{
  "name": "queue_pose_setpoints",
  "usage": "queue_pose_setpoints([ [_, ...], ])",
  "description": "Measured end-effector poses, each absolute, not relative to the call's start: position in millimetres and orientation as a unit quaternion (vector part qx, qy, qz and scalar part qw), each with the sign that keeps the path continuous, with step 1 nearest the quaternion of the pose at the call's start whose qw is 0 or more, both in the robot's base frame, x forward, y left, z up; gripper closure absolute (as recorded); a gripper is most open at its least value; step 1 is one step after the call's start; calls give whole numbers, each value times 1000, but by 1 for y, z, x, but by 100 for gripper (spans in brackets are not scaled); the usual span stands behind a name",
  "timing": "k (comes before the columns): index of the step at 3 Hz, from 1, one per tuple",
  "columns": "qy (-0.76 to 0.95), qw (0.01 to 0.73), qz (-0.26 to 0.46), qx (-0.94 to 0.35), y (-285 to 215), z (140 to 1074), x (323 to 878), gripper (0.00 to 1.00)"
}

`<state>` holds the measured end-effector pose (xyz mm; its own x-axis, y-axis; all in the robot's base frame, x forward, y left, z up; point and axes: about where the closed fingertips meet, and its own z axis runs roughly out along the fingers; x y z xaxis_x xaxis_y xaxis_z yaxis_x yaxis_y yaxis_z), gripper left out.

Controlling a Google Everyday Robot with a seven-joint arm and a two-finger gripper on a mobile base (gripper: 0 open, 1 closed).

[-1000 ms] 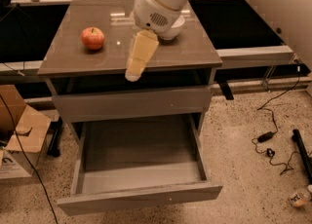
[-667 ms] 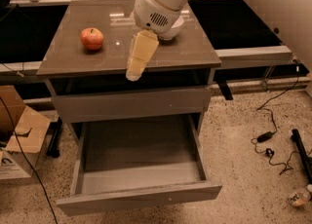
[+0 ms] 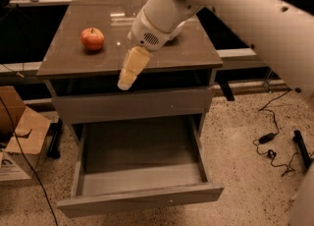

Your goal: Place apple into middle drawer

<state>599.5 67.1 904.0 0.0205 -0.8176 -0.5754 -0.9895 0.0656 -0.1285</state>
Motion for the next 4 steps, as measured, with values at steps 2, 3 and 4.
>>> queue_pose_setpoints([
  [2,678,308,220,-630,108,865,670,0],
  [3,675,326,234,-619,124,860,701,0],
  [4,666,344,249,-614,147,859,734,0],
])
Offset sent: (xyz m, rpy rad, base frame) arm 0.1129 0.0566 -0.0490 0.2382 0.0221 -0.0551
